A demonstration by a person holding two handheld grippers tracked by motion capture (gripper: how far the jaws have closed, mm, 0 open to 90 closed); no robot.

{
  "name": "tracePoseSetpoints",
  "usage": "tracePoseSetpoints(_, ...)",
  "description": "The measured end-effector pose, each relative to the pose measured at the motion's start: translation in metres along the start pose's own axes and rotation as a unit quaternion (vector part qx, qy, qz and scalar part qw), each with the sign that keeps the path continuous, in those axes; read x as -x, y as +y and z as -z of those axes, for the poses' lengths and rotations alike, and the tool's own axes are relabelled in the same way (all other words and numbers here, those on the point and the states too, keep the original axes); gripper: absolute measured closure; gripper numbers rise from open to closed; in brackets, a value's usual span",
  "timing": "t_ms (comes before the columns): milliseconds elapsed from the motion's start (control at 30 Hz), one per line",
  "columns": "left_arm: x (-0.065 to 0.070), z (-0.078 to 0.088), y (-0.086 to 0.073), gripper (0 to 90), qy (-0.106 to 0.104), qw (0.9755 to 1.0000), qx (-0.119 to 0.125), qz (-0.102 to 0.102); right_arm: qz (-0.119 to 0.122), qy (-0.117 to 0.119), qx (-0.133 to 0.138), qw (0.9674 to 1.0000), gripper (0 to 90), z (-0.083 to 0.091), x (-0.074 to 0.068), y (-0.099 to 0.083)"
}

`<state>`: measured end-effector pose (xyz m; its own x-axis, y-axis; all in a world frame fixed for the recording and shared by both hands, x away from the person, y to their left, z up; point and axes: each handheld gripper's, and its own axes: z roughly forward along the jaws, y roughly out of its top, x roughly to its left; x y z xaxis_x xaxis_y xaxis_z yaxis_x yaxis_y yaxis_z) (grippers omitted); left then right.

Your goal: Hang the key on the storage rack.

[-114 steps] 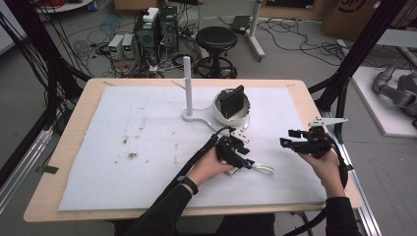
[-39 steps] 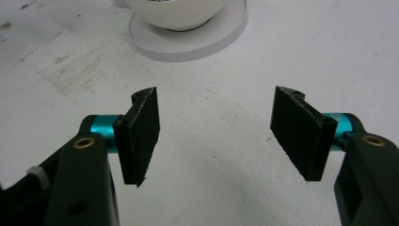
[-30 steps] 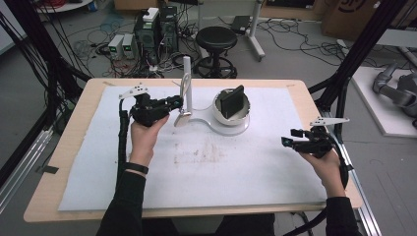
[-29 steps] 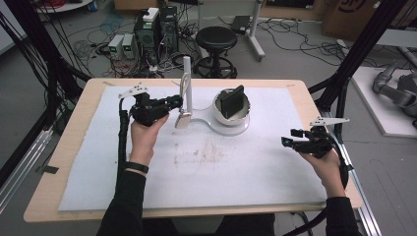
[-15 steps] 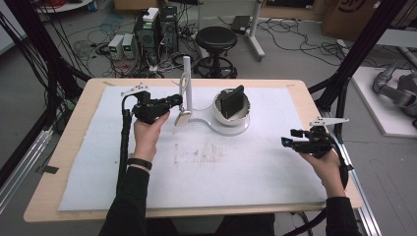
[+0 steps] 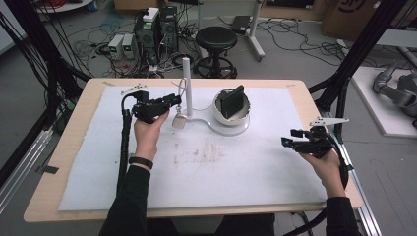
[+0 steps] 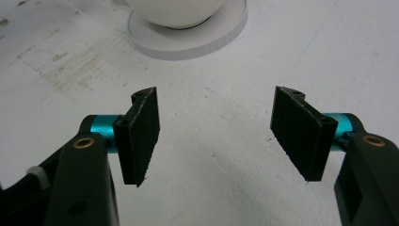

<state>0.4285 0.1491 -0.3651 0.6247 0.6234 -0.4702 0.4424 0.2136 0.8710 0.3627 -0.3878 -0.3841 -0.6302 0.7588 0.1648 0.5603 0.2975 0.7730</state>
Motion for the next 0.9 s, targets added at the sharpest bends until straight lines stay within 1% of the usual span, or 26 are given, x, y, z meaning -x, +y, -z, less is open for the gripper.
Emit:
tracePoseSetpoints(67,0.002,0.003,0.002,56.6,0.009,0.9999,0.000,-0.011,0.000,0.000,0.000,1.0000,34.0,0.000,0.000,0.000)
tracePoseSetpoints(100,0.004,0.005,0.003,50.9,0.015,0.9998,-0.001,-0.015,0.000,0.000,-0.001,1.0000,33.9,0.000,0.000,0.000)
tracePoseSetpoints(133,0.006,0.007,0.003,49.1,0.020,0.9995,-0.006,-0.023,0.000,-0.001,-0.002,1.0000,34.0,0.001,-0.001,0.000)
tracePoseSetpoints(233,0.013,0.014,0.002,46.9,0.028,0.9984,-0.020,-0.045,0.001,-0.002,0.000,1.0000,34.0,0.001,-0.001,0.001)
tracePoseSetpoints(333,0.019,0.021,-0.001,44.0,0.040,0.9963,-0.038,-0.066,0.004,-0.003,-0.001,1.0000,33.9,0.001,-0.001,0.001)
tracePoseSetpoints(367,0.024,0.026,-0.003,42.5,0.051,0.9940,-0.052,-0.081,0.005,-0.003,-0.002,1.0000,33.9,0.001,-0.002,0.001)
tracePoseSetpoints(400,0.024,0.026,-0.003,41.5,0.051,0.9940,-0.052,-0.081,0.005,-0.003,-0.002,1.0000,33.9,0.001,-0.002,0.001)
tracePoseSetpoints(567,0.037,0.037,-0.012,39.9,0.053,0.9894,-0.078,-0.110,0.009,-0.004,-0.006,0.9999,33.7,0.000,-0.004,0.002)
tracePoseSetpoints(667,0.045,0.044,-0.016,38.7,0.053,0.9871,-0.087,-0.124,0.011,-0.004,-0.007,0.9999,33.6,-0.001,-0.005,0.003)
tracePoseSetpoints(700,0.047,0.046,-0.017,38.5,0.053,0.9862,-0.089,-0.130,0.010,-0.005,-0.007,0.9999,33.5,-0.001,-0.006,0.003)
tracePoseSetpoints(733,0.050,0.048,-0.018,38.4,0.053,0.9858,-0.089,-0.133,0.012,-0.005,-0.008,0.9999,33.4,-0.001,-0.006,0.003)
tracePoseSetpoints(767,0.053,0.051,-0.020,38.3,0.054,0.9846,-0.090,-0.140,0.012,-0.005,-0.008,0.9999,33.4,-0.001,-0.006,0.003)
tracePoseSetpoints(800,0.053,0.051,-0.020,38.2,0.054,0.9846,-0.090,-0.140,0.012,-0.005,-0.008,0.9999,33.4,-0.001,-0.006,0.003)
tracePoseSetpoints(833,0.054,0.051,-0.020,38.2,0.056,0.9834,-0.095,-0.144,0.011,-0.005,-0.009,0.9999,33.3,-0.001,-0.006,0.003)
tracePoseSetpoints(867,0.055,0.053,-0.019,38.0,0.061,0.9826,-0.093,-0.149,0.012,-0.005,-0.009,0.9999,33.2,-0.001,-0.006,0.003)
tracePoseSetpoints(900,0.055,0.053,-0.019,37.9,0.061,0.9826,-0.093,-0.149,0.013,-0.006,-0.008,0.9999,33.2,-0.001,-0.006,0.003)
